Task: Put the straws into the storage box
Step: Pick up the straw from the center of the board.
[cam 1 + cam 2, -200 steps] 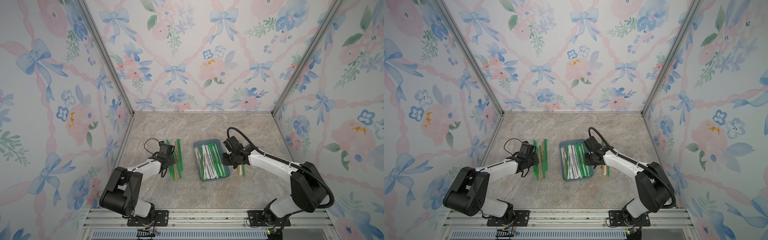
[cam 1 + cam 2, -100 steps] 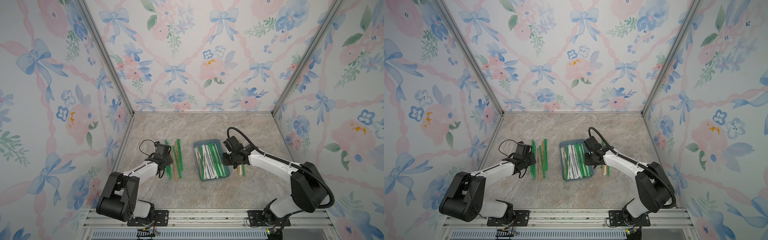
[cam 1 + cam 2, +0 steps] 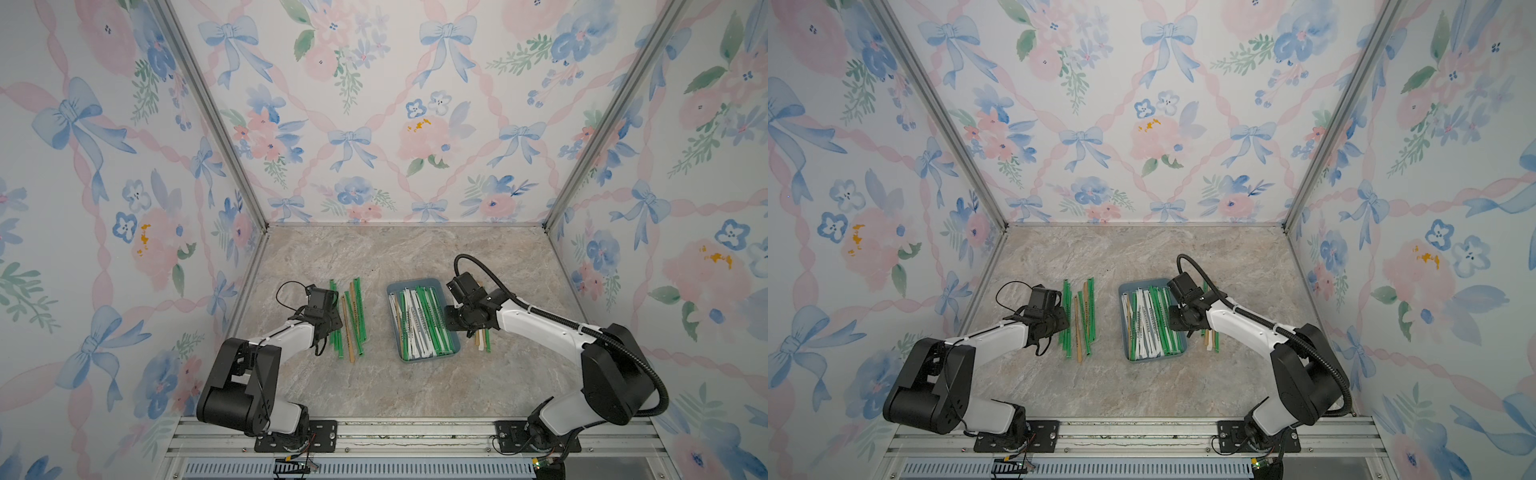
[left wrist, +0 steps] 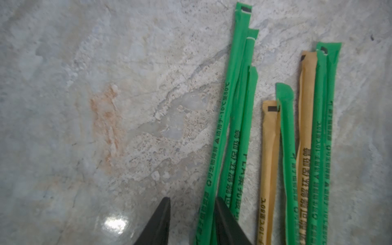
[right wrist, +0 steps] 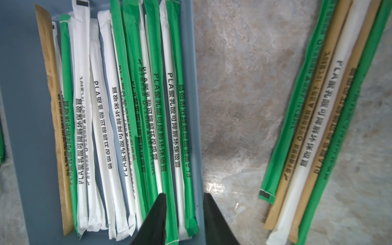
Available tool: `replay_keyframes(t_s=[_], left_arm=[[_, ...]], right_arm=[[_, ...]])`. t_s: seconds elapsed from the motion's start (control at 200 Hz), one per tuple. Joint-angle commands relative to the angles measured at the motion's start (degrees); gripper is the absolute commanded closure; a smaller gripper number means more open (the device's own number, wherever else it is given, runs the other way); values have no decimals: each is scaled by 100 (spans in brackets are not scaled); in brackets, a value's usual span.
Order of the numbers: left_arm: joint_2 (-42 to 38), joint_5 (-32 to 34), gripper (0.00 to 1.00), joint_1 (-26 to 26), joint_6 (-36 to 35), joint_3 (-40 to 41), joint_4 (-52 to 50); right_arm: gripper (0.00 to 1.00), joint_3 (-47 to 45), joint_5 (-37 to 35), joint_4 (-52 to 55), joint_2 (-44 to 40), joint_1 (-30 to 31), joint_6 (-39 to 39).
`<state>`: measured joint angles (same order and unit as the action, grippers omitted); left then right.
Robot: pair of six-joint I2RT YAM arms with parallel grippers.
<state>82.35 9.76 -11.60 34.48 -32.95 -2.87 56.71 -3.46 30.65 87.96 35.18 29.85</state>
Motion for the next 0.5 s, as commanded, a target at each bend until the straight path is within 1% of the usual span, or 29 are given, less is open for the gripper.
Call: replay_keyframes(t_s=[0.0, 0.135, 0.315, 0.495], left_arm=[[21, 3, 62, 36, -152, -28, -120], [148, 65, 63, 43, -179, 33, -136], [367, 43, 73, 44, -145, 71, -168], [332, 90, 82, 59, -159, 66, -203]], right_arm=[[68, 22, -23, 119, 52, -30, -9], [68, 19, -38, 111, 38, -29, -8], [68, 25, -109, 173, -33, -71, -41], [67, -36, -146, 205, -125, -175, -74]])
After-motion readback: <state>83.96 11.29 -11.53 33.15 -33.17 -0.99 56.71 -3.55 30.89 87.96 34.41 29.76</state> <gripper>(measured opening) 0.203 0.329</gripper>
